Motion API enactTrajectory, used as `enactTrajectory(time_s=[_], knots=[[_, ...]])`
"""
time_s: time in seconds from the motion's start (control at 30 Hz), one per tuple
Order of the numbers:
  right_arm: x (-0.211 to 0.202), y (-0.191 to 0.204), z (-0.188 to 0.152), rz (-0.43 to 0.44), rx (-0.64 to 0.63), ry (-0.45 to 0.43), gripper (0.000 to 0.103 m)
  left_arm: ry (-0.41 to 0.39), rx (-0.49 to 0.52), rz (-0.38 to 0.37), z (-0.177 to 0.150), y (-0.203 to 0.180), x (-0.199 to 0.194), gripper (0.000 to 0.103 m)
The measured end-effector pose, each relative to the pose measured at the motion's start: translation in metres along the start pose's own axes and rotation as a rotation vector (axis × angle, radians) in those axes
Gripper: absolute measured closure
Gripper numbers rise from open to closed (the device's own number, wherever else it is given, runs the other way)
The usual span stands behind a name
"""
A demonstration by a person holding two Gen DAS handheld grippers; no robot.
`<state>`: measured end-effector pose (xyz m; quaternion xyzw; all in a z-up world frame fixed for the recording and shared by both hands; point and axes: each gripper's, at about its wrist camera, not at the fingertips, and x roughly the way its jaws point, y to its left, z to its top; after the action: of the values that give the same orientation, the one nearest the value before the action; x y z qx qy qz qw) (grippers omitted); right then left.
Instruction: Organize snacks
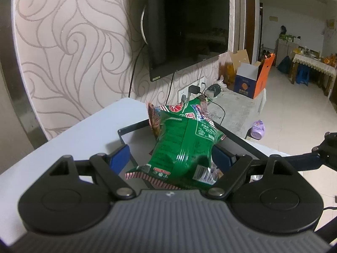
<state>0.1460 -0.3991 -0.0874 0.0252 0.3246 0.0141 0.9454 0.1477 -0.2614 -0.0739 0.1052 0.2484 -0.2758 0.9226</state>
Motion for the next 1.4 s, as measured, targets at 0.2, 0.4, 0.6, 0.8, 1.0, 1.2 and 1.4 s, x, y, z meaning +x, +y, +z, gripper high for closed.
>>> enactTrajectory(time_s=[0.2, 0.4, 0.6, 0.8, 1.0, 1.2, 1.4], knots=[[0.005, -0.013, 0.005, 0.021, 0.018, -0.005, 0.014, 0.017, 0.013, 0.045, 0.010, -0.008, 0.008, 0.017], [0.011, -0.028, 0.003, 0.069, 0.031, 0.001, 0.013, 0.045, 0.011, 0.106, 0.021, -0.015, 0.017, 0.017], [0.014, -0.042, 0.004, 0.118, 0.043, -0.012, 0.013, 0.013, -0.009, 0.177, 0.031, -0.016, 0.010, 0.017], [-0.008, -0.041, 0.013, 0.113, 0.057, -0.068, 0.013, -0.049, -0.072, 0.210, 0.037, 0.003, -0.024, 0.017], [-0.058, -0.011, 0.011, 0.057, 0.057, -0.123, 0.011, -0.075, -0.119, 0.193, 0.023, 0.025, -0.073, 0.017], [-0.102, 0.058, -0.010, 0.025, 0.065, -0.112, 0.011, -0.057, -0.121, 0.195, -0.019, 0.046, -0.128, 0.017], [-0.139, 0.117, -0.034, 0.019, 0.071, -0.084, 0.011, 0.000, -0.145, 0.209, -0.043, 0.067, -0.163, 0.017]])
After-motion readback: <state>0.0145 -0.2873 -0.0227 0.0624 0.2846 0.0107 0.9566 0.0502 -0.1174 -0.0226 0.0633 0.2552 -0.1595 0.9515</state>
